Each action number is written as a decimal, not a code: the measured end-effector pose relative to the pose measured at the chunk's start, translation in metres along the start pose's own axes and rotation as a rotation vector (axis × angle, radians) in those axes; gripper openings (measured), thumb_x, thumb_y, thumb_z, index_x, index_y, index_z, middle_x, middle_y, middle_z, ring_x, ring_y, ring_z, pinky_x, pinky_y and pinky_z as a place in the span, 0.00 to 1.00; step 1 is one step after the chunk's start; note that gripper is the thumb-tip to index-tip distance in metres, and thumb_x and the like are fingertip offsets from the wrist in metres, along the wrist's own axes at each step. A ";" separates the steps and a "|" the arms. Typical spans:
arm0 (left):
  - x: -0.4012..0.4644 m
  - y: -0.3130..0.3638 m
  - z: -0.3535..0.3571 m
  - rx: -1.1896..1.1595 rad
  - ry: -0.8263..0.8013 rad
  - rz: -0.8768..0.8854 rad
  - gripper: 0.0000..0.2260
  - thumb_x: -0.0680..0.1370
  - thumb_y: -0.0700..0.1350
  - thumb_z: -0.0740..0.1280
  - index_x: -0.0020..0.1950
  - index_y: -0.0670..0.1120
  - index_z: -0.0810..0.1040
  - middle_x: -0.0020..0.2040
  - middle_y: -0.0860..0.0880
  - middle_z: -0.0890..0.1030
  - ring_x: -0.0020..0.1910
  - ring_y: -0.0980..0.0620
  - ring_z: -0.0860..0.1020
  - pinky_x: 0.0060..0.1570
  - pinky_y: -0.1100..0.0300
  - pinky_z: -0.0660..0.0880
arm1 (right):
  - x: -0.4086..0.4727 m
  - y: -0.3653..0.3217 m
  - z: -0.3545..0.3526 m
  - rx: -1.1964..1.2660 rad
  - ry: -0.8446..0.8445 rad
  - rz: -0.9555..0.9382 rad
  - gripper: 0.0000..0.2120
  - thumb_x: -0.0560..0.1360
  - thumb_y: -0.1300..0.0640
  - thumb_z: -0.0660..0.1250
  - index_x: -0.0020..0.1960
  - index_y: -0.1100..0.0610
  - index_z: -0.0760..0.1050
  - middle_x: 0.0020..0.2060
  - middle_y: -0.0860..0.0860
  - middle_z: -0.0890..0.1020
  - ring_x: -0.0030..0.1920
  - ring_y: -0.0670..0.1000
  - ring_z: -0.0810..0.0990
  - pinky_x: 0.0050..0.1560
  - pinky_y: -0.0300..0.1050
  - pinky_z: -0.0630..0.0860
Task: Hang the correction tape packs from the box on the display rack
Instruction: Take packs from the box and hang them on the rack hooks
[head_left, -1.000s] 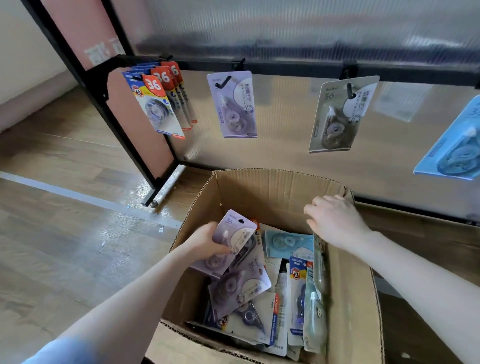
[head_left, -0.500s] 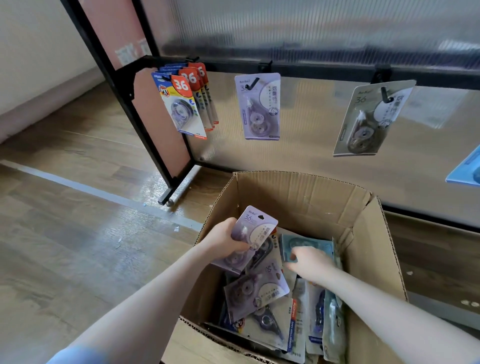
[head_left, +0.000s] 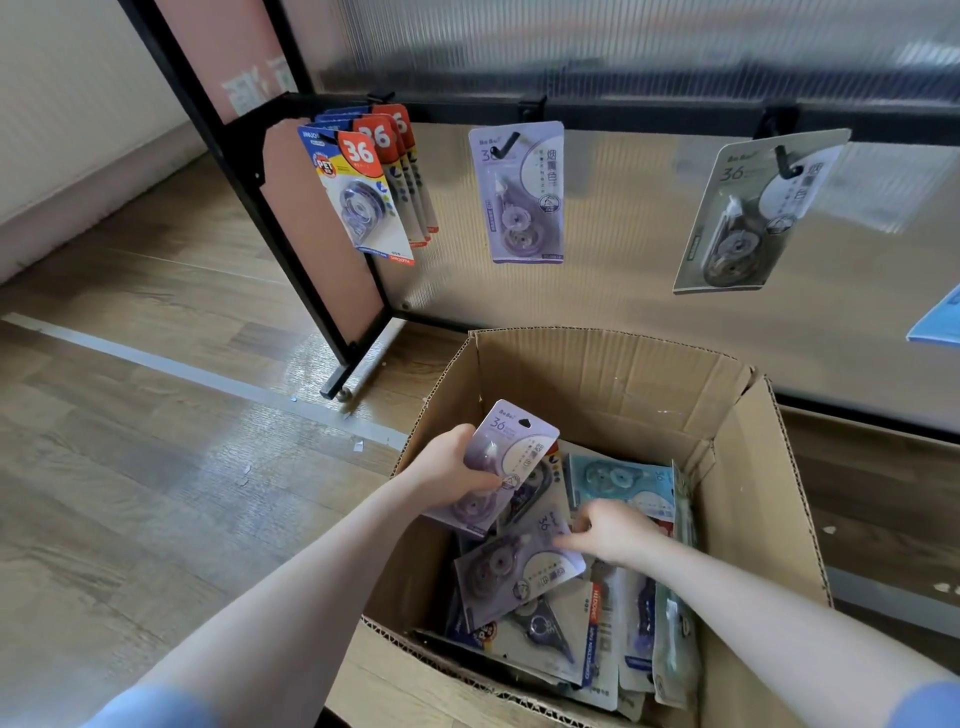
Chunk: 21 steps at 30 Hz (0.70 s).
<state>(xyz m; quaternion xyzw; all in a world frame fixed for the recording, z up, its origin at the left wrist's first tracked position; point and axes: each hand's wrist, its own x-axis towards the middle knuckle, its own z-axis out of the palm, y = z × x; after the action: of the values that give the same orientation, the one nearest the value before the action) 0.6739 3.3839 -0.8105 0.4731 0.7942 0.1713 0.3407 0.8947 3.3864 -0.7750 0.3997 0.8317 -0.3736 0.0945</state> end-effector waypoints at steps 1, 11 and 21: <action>0.000 0.000 0.000 0.000 -0.001 0.001 0.19 0.71 0.44 0.74 0.57 0.39 0.72 0.55 0.44 0.79 0.54 0.47 0.77 0.53 0.52 0.74 | 0.011 -0.003 -0.006 0.014 -0.032 0.022 0.18 0.68 0.40 0.69 0.37 0.55 0.71 0.31 0.48 0.71 0.32 0.48 0.71 0.33 0.42 0.63; 0.000 0.002 -0.001 -0.009 -0.022 -0.005 0.17 0.72 0.43 0.74 0.56 0.41 0.72 0.55 0.46 0.78 0.54 0.48 0.77 0.51 0.54 0.74 | 0.088 0.056 0.015 0.436 -0.209 0.215 0.06 0.77 0.62 0.58 0.53 0.55 0.64 0.41 0.55 0.78 0.28 0.48 0.80 0.22 0.37 0.72; 0.002 0.005 -0.004 -0.226 -0.003 -0.055 0.17 0.71 0.42 0.74 0.56 0.46 0.73 0.54 0.49 0.80 0.52 0.51 0.79 0.54 0.52 0.78 | 0.096 0.083 -0.019 0.793 0.360 0.282 0.09 0.72 0.66 0.64 0.50 0.58 0.76 0.42 0.53 0.81 0.39 0.49 0.76 0.33 0.38 0.71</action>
<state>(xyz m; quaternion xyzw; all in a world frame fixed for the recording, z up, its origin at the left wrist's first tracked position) 0.6741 3.3886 -0.8056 0.4101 0.7818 0.2499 0.3976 0.8944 3.4900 -0.8509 0.5727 0.5652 -0.5713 -0.1619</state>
